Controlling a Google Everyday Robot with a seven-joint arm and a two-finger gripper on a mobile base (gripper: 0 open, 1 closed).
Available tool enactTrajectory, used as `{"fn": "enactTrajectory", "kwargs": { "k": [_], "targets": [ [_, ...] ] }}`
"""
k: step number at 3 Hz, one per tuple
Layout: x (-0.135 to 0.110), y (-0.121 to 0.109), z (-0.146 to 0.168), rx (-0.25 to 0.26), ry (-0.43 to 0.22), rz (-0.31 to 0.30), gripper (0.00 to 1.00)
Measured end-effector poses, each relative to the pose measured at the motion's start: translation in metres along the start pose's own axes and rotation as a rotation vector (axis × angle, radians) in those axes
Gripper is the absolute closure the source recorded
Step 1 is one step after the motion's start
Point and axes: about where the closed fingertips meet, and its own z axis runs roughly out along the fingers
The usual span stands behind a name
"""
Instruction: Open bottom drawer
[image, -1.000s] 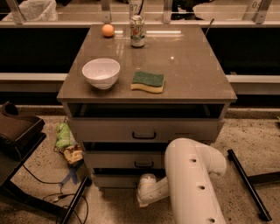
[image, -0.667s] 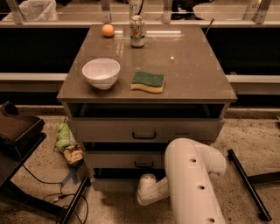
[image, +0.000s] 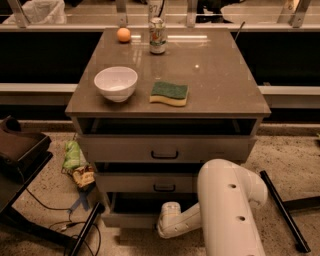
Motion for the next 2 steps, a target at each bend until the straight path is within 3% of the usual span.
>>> {"fn": "enactTrajectory", "kwargs": {
  "k": [1, 2],
  "targets": [
    [0.0072, 0.0174, -0.0065, 0.007, 0.005, 0.029, 1.0],
    [0.0072, 0.0174, -0.0064, 0.007, 0.005, 0.029, 1.0]
  ]
}}
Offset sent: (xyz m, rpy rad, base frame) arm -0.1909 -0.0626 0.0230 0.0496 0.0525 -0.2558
